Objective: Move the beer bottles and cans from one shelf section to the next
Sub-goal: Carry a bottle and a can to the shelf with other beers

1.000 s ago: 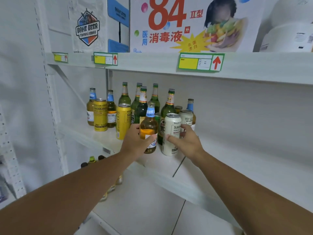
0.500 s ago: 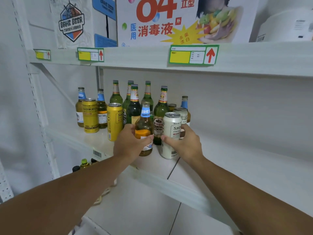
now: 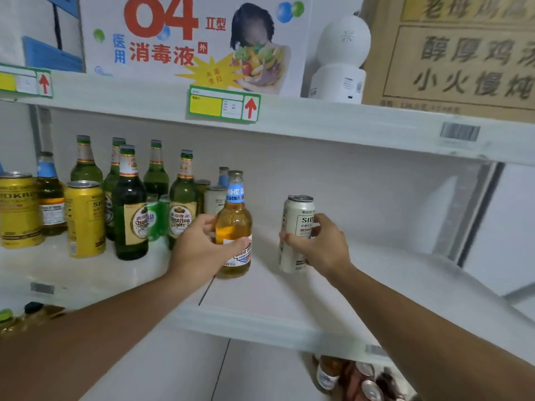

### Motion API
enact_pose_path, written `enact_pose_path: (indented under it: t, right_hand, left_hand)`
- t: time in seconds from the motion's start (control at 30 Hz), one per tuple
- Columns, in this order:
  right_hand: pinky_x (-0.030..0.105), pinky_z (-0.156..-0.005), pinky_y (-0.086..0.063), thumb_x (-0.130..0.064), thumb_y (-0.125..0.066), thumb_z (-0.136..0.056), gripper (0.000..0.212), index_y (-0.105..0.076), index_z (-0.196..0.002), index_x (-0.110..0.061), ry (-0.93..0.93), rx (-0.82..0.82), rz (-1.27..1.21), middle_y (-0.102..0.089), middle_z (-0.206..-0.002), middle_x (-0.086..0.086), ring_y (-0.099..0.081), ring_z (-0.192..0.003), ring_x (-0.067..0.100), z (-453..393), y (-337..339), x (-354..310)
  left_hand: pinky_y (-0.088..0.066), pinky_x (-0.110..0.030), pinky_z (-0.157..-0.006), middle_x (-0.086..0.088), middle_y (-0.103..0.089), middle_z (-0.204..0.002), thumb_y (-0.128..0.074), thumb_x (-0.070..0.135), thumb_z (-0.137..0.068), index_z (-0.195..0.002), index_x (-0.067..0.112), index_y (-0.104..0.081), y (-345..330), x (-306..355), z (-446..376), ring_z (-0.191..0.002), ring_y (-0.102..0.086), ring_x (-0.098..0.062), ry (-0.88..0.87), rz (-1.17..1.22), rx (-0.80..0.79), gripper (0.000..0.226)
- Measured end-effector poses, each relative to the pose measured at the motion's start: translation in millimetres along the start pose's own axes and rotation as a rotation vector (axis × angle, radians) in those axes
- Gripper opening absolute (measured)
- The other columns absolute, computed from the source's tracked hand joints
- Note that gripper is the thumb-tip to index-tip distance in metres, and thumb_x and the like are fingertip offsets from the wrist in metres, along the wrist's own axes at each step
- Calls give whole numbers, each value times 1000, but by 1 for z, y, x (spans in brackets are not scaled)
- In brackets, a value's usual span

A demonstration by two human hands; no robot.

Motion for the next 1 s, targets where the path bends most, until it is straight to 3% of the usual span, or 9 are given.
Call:
enact_pose_path:
  t: [0.13,0.2,0.33,0.63,1.0]
  right_hand:
    - [47,-81,-66,-69,-88,-58,64,-64,-109,-38,-32,58,68,-76,-98,-12,-74,-89,10,8,53,24]
    - [47,-80,-67,-69,-88,-58,60,-62,-103,-40,-52,92,88,-76,-97,-13,-74,-88,9,12,84,40]
    - [47,-79,-66,-70,-88,-58,61,-65,-105,-37,-89,151,107,-77,-96,-11,-74,-87,9,16,144,74]
    - [43,-88,-61,-61,-91,-70,55,-65,-110,-32,-145,261,185,-74,-94,-14,-71,-88,8,11,264,148]
    - [48,-89,-63,-61,-90,-65,53,-64,-103,-35,-211,298,60,-75,-99,-11,-73,-92,13,-24,319,217]
  left_hand:
    - [-67,-43,-87,14,-78,-112,-97,61,-58,-125,37,-63,-56,15,9,-98,-79,-9,-23,8,-120,79]
    - [-68,-44,-87,13,-79,-112,-94,66,-56,-119,38,-63,-86,25,14,-98,-79,-10,-39,15,-145,76]
    - [-67,-45,-86,15,-77,-110,-97,60,-61,-104,41,-61,-144,46,20,-96,-79,-11,-51,-14,-187,59]
    - [-65,-39,-86,16,-75,-103,-100,50,-67,-106,36,-63,-276,90,36,-94,-77,-11,-40,-36,-255,55]
    - [-66,-45,-89,12,-78,-103,-100,49,-63,-108,34,-62,-383,106,39,-94,-79,-13,-30,7,-318,60]
Point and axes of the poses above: each hand's wrist, its own z-axis away from the middle knuckle, its own y-axis out of the back of the hand, x = y × z, the point moved 1 cm from there along -z, towards the middle knuckle
